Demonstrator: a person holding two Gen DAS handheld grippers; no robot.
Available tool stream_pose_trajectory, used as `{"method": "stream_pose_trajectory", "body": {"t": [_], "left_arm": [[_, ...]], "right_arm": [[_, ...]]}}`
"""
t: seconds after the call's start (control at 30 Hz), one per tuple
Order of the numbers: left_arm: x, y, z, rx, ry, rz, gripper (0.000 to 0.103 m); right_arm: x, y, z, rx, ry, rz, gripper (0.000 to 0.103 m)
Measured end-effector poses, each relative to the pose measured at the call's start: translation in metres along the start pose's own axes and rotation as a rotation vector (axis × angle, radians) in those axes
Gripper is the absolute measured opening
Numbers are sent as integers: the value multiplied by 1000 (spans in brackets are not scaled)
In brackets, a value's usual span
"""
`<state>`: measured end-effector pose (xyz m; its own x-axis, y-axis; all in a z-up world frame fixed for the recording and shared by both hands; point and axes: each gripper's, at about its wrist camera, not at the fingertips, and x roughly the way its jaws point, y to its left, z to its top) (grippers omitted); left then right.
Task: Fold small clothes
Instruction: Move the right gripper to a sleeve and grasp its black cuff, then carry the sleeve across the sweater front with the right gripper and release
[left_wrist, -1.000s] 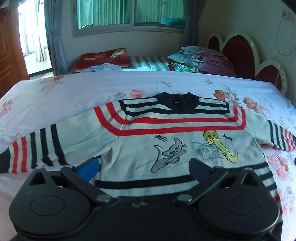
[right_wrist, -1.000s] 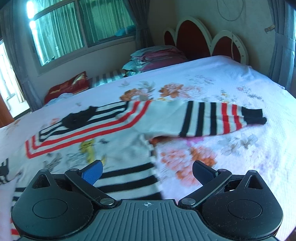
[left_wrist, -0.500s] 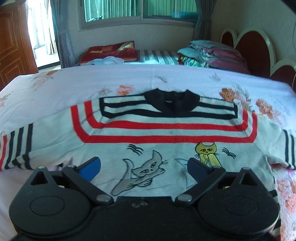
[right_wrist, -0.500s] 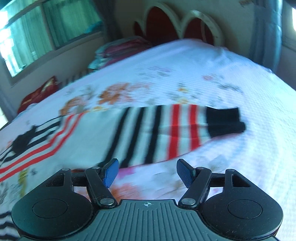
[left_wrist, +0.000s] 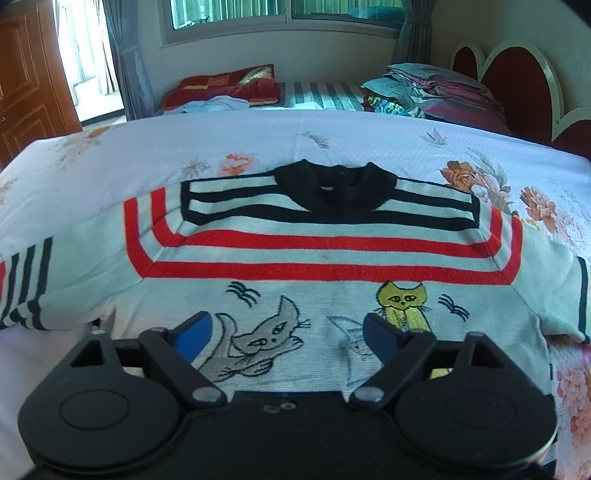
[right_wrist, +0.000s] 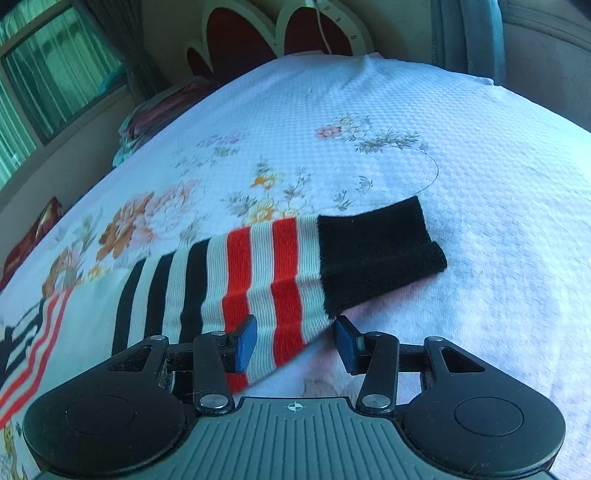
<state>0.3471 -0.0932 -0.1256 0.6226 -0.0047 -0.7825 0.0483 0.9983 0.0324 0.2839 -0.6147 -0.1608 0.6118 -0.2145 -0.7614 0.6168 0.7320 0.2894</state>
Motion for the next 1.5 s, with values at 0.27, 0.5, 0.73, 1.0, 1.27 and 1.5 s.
{"method": "stream_pose_trajectory", "body": {"t": [0.27,0.5,0.73,1.0,1.27,1.5], "left_arm": [[4,-1,3,-12,2,-24,74],[3,10,10,-39,-15,-37,71],[1,49,17,-105,-39,-23,83],[14,89,19,-144,-9,-80,86],[49,67,18,-159,126,-342,88],[82,17,12,-131,170,-464,62]], "right_arm": [[-1,4,7,-6,-85,15,9],[-36,94,8,-199,-186,178,8],[-47,238,-47,-398,-116,446,8],[-24,349,-152,-573,126,600,8],[-43,322,-168,-612,98,513,9],[-54,245,-153,-545,52,294,19]]}}
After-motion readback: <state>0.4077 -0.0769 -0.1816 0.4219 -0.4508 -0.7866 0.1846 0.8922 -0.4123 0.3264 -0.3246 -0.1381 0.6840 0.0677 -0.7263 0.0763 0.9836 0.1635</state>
